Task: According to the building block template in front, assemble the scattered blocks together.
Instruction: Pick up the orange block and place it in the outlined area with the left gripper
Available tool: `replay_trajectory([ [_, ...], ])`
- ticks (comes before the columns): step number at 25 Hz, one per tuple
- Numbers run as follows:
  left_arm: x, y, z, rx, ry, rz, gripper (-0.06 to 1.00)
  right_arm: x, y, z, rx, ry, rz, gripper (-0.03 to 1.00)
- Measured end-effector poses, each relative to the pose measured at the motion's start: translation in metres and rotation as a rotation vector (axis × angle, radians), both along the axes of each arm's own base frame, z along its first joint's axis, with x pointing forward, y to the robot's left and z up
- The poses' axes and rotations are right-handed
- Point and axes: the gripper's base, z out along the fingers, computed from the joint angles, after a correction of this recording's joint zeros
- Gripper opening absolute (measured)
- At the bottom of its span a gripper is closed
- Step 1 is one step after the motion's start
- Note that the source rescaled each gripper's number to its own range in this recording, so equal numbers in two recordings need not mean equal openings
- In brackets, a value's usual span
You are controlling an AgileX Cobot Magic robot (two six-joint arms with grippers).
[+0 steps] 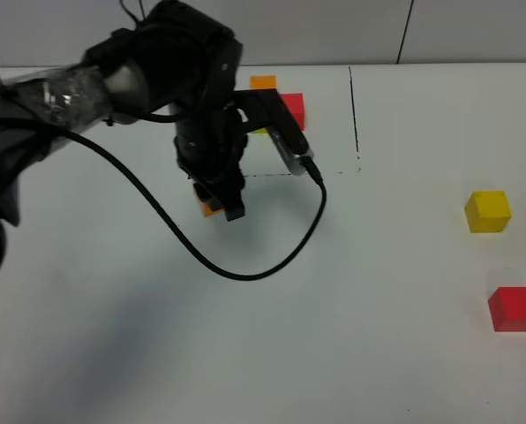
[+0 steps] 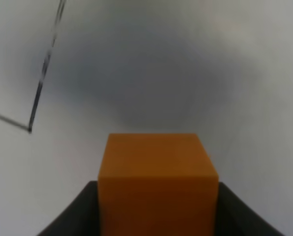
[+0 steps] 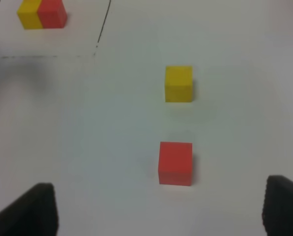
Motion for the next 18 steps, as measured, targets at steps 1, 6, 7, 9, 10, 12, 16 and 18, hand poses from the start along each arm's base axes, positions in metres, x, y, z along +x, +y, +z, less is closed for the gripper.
replay_trajectory([
  [1, 0.002, -0.01, 0.0, 0.0, 0.0, -0.052, 0.0, 0.0, 0.0, 0.0, 0.0, 0.0, 0.0, 0.7],
  [6, 0.017, -0.039, -0.017, -0.01, 0.045, -0.206, 0.0, 0.0, 0.0, 0.0, 0.0, 0.0, 0.0, 0.7],
  [7, 0.02, -0.043, -0.02, -0.022, 0.043, -0.224, 0.0, 0.0, 0.0, 0.0, 0.0, 0.0, 0.0, 0.7],
  [9, 0.026, -0.049, -0.023, -0.04, 0.034, -0.258, 0.0, 0.0, 0.0, 0.0, 0.0, 0.0, 0.0, 0.7],
  [10, 0.028, -0.051, -0.026, -0.044, 0.034, -0.272, 0.0, 0.0, 0.0, 0.0, 0.0, 0.0, 0.0, 0.7],
  [12, 0.033, -0.054, -0.028, -0.05, 0.023, -0.304, 0.0, 0.0, 0.0, 0.0, 0.0, 0.0, 0.0, 0.7],
  [16, 0.036, -0.057, -0.037, -0.045, 0.03, -0.364, 0.0, 0.0, 0.0, 0.0, 0.0, 0.0, 0.0, 0.7],
  [18, 0.036, -0.058, -0.044, -0.048, 0.042, -0.39, 0.0, 0.0, 0.0, 0.0, 0.0, 0.0, 0.0, 0.7],
])
